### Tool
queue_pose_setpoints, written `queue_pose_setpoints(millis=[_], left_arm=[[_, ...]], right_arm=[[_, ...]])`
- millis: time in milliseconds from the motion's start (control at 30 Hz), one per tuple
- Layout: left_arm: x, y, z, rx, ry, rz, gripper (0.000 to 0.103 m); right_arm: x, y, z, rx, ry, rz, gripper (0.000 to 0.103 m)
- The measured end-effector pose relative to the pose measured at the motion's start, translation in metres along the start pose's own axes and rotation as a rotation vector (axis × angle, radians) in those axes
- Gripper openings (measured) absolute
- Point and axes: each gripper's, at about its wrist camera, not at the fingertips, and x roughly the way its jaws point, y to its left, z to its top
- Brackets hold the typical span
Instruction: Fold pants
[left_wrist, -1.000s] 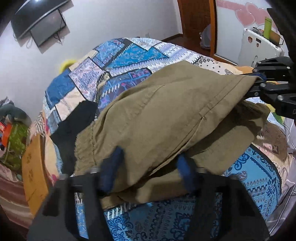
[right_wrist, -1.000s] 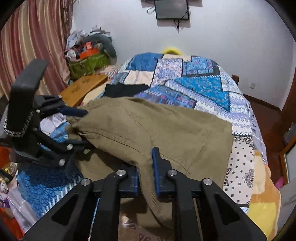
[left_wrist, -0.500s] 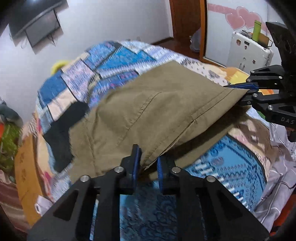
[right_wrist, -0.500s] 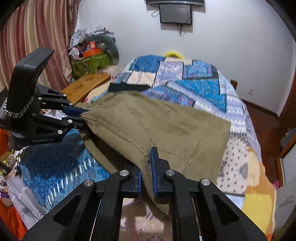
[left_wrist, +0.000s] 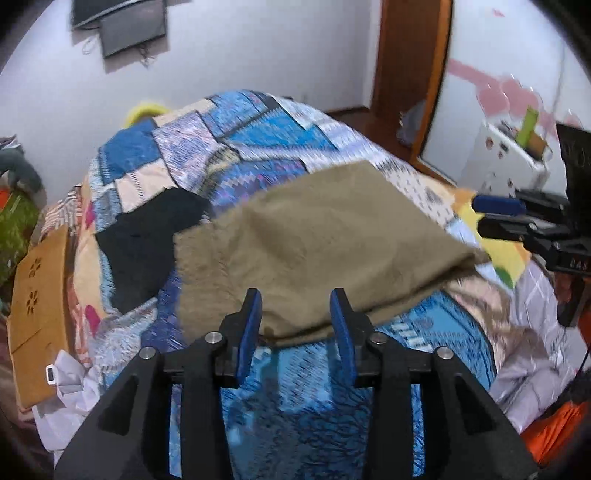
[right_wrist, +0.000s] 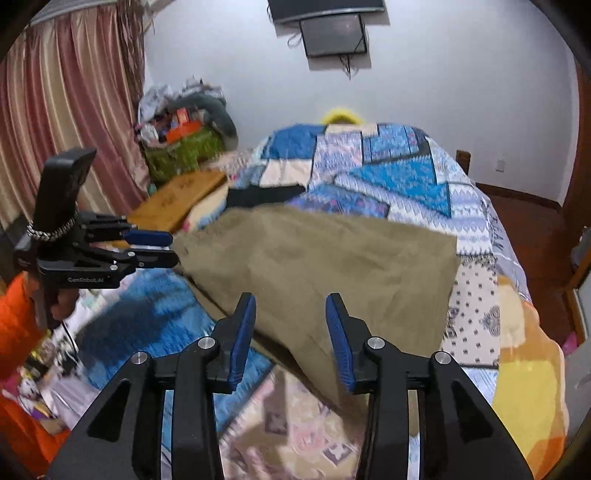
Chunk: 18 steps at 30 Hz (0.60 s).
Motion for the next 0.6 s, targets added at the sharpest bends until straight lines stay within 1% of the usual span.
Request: queue_pose_setpoints(millis=[33,100,200,267,333,367,400,500,533,600], left_arm=[[-0.001,0.004,0.004,-0.011,-0.009,0.012,0.043],[0.0,0.015,0.012,-0.041,-0.02,0.031,0.043],[0.009,0.03,0.024,-0.088,-0.021,0.04,0.043],[0.018,0.039,0.027,-0.118,-0.007,0.034,0.043],[0.03,0.046,0.027,-0.158,0.02,0.003,0.043],[0.038,0.049,0.025,-0.174,0.042,-0.011,0.043],[0.046,0.05,0.022,-0.178,0.062,-0.01,0.043],[0.069,0.05,0.005,-0.158,0.125,0.039,0.043],[0.075,0.051,-0.005,-0.15,0.141,0.055,0.044],[0.076,0.056,-0.016,-0.159,0.136,0.048,0.048]], right_arm=[[0.002,0.0,0.006,0.013,-0.016,0.004,0.036],[0.009,0.001,0.015,0.036,-0.03,0.007,0.036],[0.027,0.003,0.025,0.058,-0.029,0.008,0.036],[0.04,0.003,0.027,0.071,-0.008,0.009,0.036],[0.055,0.004,0.026,0.092,0.021,0.032,0.036],[0.063,0.003,0.024,0.103,0.044,0.039,0.036],[0.072,0.002,0.021,0.114,0.072,0.043,0.036],[0.086,-0.003,0.006,0.149,0.136,0.074,0.036],[0.086,-0.004,0.001,0.154,0.146,0.071,0.036],[0.084,-0.007,-0.011,0.15,0.172,0.057,0.036]])
